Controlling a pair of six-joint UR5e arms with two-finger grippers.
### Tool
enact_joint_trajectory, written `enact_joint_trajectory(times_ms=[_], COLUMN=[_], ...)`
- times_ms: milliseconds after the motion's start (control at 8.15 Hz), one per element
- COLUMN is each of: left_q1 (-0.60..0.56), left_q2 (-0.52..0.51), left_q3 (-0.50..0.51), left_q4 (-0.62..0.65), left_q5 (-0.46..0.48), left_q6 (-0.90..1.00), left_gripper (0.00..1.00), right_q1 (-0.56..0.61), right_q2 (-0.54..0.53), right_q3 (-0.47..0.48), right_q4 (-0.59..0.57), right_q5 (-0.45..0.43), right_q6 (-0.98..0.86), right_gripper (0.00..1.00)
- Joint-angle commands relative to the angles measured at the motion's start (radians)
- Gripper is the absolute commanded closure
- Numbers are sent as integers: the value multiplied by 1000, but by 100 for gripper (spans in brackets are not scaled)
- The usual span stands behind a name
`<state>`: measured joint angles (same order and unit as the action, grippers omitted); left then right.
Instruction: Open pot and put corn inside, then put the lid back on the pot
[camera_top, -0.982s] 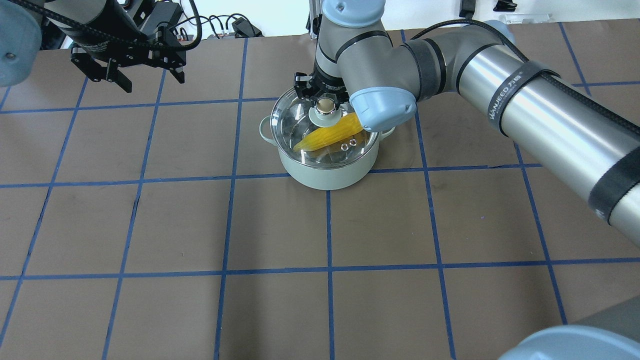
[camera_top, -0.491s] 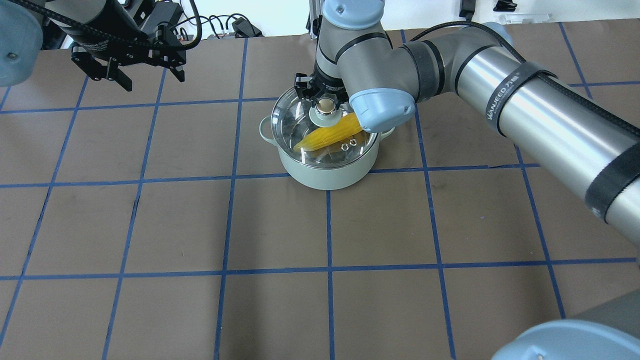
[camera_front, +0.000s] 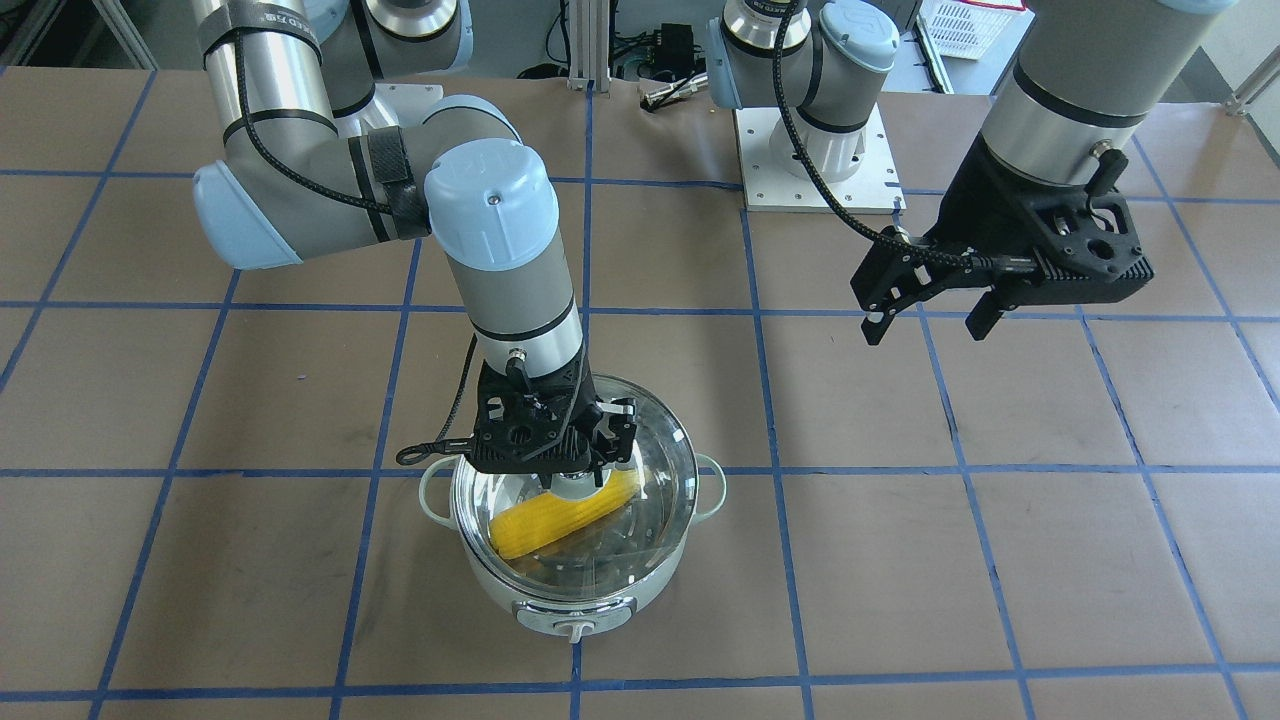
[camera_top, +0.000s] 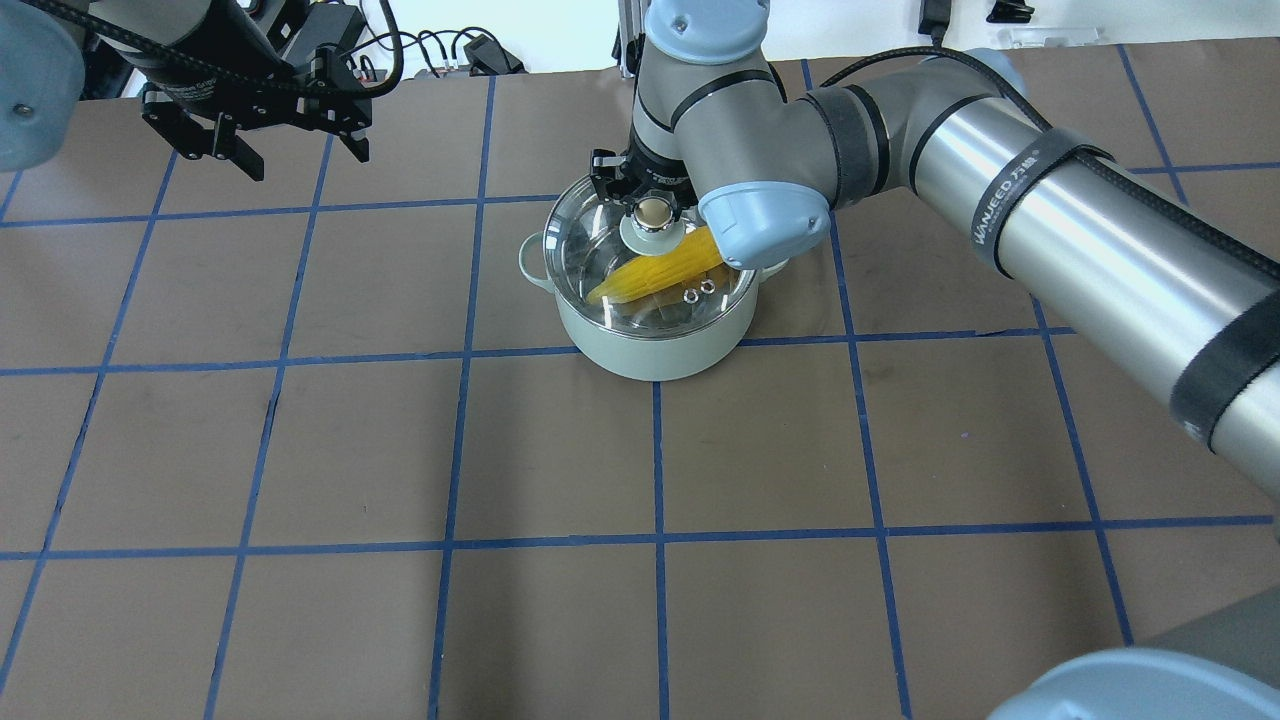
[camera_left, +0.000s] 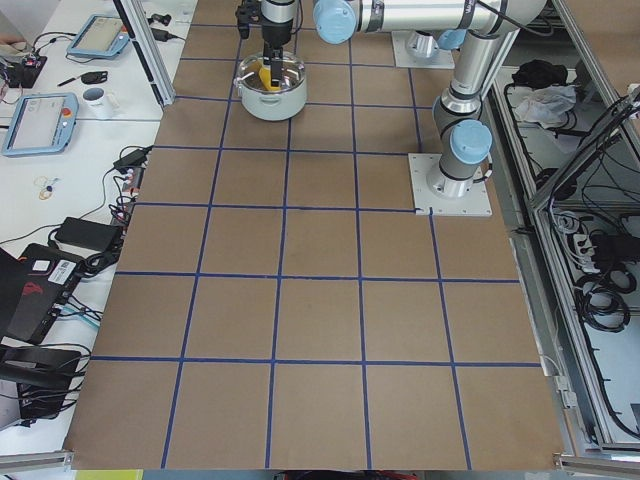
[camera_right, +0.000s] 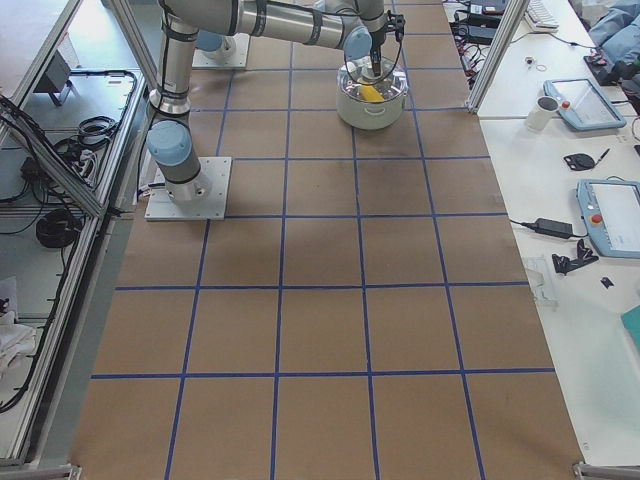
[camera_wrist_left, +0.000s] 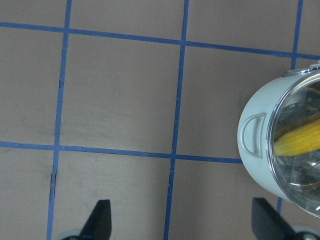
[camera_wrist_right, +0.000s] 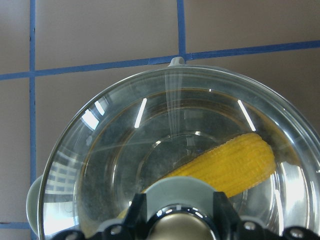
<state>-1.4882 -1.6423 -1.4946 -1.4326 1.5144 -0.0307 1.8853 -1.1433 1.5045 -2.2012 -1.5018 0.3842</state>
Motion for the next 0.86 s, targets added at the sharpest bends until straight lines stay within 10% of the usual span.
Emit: enact_joint_trajectory(times_ms=[0,613,736], left_q1=[0,0,0], left_q2=[1,1,1], left_q3=[1,1,1], left_q4=[0,0,0], left_q5=[0,0,0], left_q6=[0,0,0], left_gripper=[0,0,0], right_q1=[0,0,0], right_q2=[-4,-3,-1], right_q3=[0,2,2], right_q4=[4,11,6], right_q5=[-15,-43,-44], right_q6=[7,4,7], right_gripper=[52,48,15])
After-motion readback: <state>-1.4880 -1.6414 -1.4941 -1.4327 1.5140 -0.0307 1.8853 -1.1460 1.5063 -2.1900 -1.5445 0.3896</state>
